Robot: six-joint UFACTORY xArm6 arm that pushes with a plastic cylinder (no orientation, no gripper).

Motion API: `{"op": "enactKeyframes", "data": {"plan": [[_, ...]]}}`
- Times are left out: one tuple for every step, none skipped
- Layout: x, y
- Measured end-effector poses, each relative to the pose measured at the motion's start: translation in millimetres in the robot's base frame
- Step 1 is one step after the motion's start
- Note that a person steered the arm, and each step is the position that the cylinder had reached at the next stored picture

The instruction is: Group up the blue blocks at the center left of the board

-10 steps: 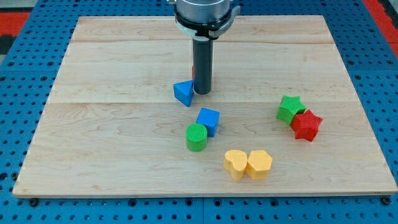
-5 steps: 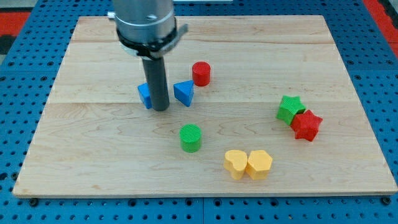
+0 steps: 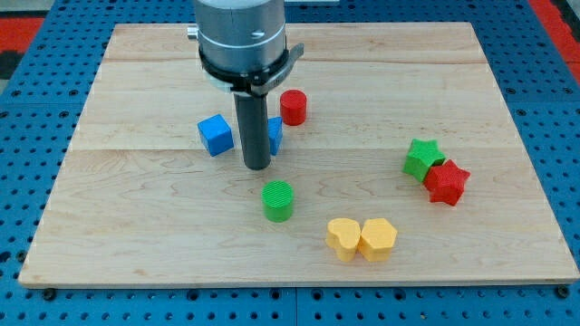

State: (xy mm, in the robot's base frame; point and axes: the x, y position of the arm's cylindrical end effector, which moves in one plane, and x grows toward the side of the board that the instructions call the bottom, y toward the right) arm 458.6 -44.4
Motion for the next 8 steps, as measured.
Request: {"op": "enactKeyframes", "data": {"plan": [[-10,-13],[-18,-60],[15,-67],[38,-25],[33,27],[2,31],[-19,16],[-19,17]]}}
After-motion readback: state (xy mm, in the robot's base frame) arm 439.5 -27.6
